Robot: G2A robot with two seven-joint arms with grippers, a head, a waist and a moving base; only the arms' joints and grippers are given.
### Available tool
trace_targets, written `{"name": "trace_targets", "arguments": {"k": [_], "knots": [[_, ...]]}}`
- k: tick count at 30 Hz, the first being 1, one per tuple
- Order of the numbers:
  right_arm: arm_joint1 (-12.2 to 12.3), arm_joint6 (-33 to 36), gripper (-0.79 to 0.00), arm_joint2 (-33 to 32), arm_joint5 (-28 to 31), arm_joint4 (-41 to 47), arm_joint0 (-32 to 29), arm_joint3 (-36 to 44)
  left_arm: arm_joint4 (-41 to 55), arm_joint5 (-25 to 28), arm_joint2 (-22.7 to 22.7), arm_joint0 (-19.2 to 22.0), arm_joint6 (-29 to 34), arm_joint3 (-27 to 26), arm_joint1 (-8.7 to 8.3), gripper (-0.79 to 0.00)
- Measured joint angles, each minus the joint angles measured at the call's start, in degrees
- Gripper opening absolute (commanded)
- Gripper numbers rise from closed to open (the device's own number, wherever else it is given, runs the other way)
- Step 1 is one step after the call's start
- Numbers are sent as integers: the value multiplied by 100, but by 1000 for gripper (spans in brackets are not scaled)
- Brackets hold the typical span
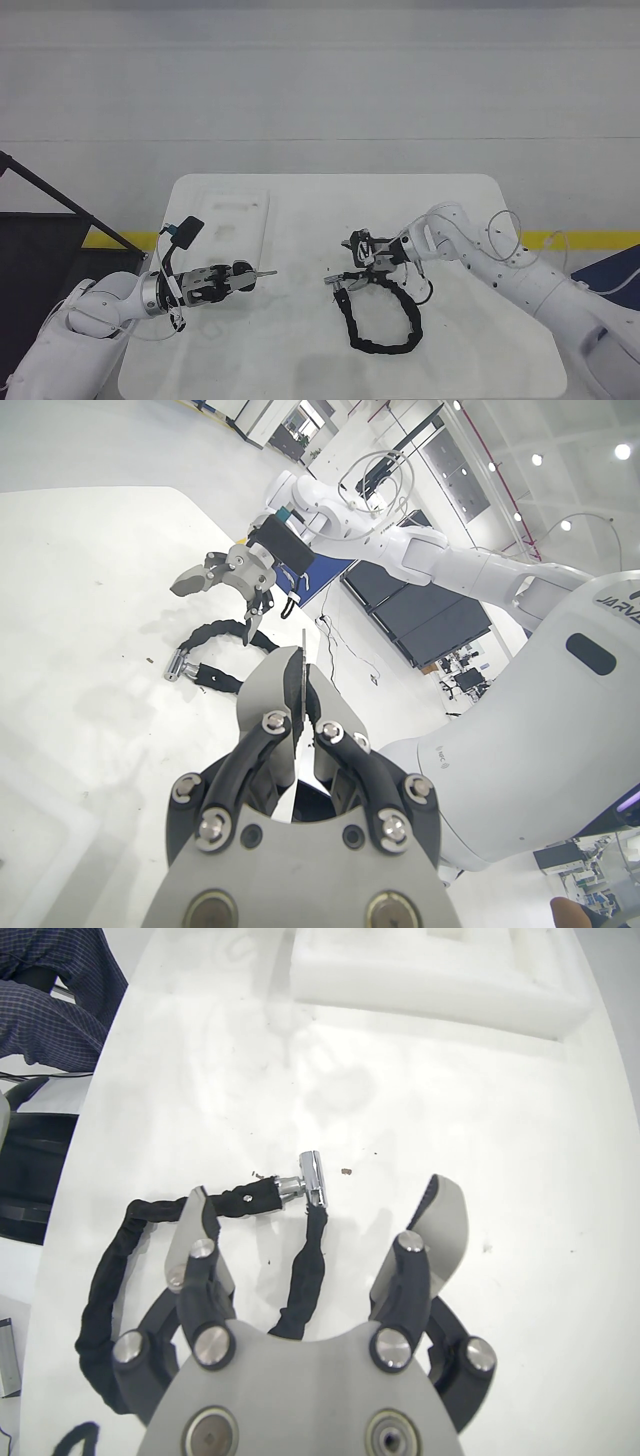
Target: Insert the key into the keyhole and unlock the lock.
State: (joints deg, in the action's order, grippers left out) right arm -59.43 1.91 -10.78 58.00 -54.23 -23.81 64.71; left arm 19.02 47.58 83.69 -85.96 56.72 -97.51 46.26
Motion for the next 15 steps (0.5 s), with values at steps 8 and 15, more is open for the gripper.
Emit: {"name": "trace_targets", "arguments": {"k": [8,15], "knots": [[-113,538,-514,-74,-166,-37,-95,18,0,0,0,0,0,0,0,-785],[-225,570,-449,-170,-313,-422,-227,-70,0,0,0,0,0,0,0,-785]]}}
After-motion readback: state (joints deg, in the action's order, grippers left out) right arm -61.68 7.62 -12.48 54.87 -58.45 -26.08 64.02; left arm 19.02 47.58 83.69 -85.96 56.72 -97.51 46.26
